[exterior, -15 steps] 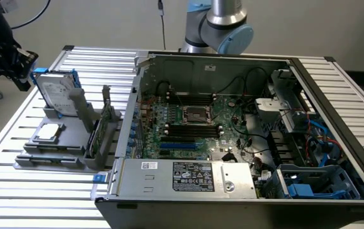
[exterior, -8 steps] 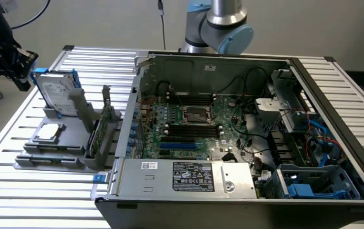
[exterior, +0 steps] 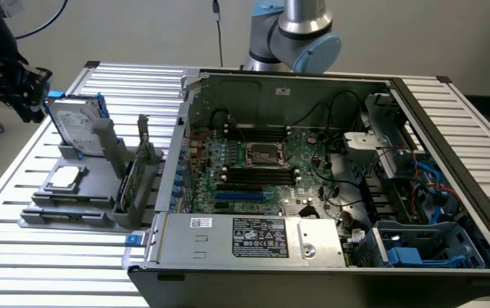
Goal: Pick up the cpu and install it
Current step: 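Pick up the cpu and move it towards the insertion slot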
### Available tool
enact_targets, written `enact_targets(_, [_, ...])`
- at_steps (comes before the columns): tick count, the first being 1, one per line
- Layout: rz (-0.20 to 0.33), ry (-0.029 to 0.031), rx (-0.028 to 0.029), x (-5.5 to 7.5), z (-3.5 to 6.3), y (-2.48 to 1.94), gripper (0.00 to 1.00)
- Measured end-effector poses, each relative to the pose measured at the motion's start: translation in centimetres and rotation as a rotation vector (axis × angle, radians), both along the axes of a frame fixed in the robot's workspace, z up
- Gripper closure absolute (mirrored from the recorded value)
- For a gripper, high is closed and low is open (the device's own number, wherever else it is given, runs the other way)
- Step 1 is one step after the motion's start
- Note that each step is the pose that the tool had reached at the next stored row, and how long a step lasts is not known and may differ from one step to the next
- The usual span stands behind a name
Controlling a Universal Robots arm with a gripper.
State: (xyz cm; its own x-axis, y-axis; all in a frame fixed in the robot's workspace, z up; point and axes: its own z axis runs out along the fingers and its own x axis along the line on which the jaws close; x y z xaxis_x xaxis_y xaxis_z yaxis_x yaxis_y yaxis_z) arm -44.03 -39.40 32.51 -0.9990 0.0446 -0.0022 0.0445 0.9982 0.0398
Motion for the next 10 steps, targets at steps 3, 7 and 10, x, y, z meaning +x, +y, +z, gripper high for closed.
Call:
enact_targets(3, [0.000, 0.0001, 0.0000, 0.00, 0.00, 0.00, 0.64])
enact_targets(7, [0.000, 0.0001, -0.0001, -0.03, -0.04, 0.00, 0.53])
enact_targets(10, [0.000, 0.0000, -0.0007, -0.03, -0.40, 0.00, 0.35])
